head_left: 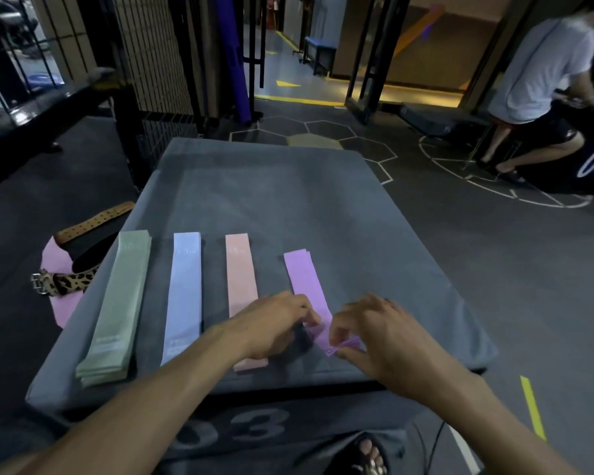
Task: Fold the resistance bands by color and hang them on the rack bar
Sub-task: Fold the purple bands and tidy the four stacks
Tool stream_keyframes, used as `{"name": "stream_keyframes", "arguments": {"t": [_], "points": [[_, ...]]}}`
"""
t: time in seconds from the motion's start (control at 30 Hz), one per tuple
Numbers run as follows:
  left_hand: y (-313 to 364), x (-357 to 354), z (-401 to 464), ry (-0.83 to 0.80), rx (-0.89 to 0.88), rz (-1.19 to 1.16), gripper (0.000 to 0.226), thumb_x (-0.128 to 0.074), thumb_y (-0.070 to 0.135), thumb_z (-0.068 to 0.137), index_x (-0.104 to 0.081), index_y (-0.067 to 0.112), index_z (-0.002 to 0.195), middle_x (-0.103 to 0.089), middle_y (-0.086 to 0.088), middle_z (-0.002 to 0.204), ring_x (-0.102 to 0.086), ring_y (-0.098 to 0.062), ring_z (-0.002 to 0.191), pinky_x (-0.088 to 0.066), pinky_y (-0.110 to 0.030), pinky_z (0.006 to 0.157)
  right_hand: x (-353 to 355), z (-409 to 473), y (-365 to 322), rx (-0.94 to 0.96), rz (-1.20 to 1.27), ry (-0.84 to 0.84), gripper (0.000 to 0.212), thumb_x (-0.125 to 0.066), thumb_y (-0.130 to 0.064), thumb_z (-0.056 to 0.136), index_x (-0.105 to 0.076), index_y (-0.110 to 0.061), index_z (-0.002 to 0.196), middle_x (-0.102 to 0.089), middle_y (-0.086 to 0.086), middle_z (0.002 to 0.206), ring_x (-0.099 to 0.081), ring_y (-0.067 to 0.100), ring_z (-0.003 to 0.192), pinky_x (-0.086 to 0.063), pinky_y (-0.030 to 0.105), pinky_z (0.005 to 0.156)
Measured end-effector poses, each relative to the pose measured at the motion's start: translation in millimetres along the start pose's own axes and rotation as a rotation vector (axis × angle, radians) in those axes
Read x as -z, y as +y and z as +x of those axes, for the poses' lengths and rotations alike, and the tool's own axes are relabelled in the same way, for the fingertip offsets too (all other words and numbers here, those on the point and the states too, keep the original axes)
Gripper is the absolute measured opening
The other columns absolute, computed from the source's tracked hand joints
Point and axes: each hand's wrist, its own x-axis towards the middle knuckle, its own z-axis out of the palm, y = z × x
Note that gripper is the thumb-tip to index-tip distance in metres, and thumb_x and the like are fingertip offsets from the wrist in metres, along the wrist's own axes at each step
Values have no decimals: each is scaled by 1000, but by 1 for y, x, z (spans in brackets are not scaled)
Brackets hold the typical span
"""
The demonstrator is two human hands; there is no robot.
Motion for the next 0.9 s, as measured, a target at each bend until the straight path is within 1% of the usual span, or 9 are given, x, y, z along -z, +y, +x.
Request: {"name": "stream_keyframes", "arguments": {"t": [0.1,0.2,0.27,0.33,0.4,0.5,0.63,0.8,0.9], "points": [[-1,1,10,2,2,89,71,-53,-5,81,-54,34,140,-51,10,140,-49,-20,126,-46,-40,99,-5,-6,0,-15,10,-24,12,-76,-30,76,-66,-30,83,-67,-10,85,-59,21,83,-44,30,68],[3,7,23,-72,-21,200,86,-47,-12,81,-40,40,150,-36,10,153,-36,-20,134,-41,-41,103,-14,-12,-1,-10,-11,18,24,-83,-29,63,-63,-32,76,-64,-12,75,-60,16,69,-38,22,58],[8,12,30,-159,-67,227,95,-46,-15,77,-35,44,151,-24,10,161,-25,-20,141,-35,-41,109,-19,-15,-1,-6,-3,49,25,-83,-27,60,-62,-32,74,-63,-12,73,-60,15,66,-45,23,56],[11,15,34,-239,-90,215,96,-45,-16,76,-37,44,150,-16,9,165,-15,-19,147,-28,-39,114,-21,-18,-1,6,-1,83,22,-78,-25,62,-62,-31,75,-63,-11,74,-60,16,65,-50,27,56],[9,17,37,-263,-103,212,94,-44,-15,77,-37,44,149,-12,9,166,-10,-19,148,-25,-40,115,-21,-20,1,21,-6,117,17,-71,-24,65,-60,-30,76,-61,-11,74,-58,16,67,-49,31,57],[1,15,42,-241,-103,208,85,-47,-11,84,-40,48,144,-13,9,166,-10,-19,148,-26,-41,114,-20,-21,4,39,-9,158,12,-62,-22,69,-58,-29,78,-58,-11,75,-55,16,70,-45,31,59],[-5,14,45,-223,-110,197,70,-53,-1,93,-43,49,140,-14,10,165,-9,-18,147,-24,-41,113,-20,-22,4,49,-18,186,13,-63,-20,68,-57,-27,78,-56,-10,75,-53,16,70,-43,32,60],[-2,17,46,-217,-92,256,91,-45,-16,80,-39,48,144,-15,8,166,-11,-20,148,-26,-41,114,-22,-23,6,43,10,183,16,-63,-20,67,-57,-28,79,-57,-11,78,-53,15,70,-43,30,62],[-4,15,51,-179,-92,236,90,-44,-17,80,-42,48,142,-20,9,164,-16,-19,148,-30,-40,113,-24,-22,9,32,42,160,16,-63,-22,67,-56,-29,79,-56,-12,78,-52,12,70,-42,27,64]]}}
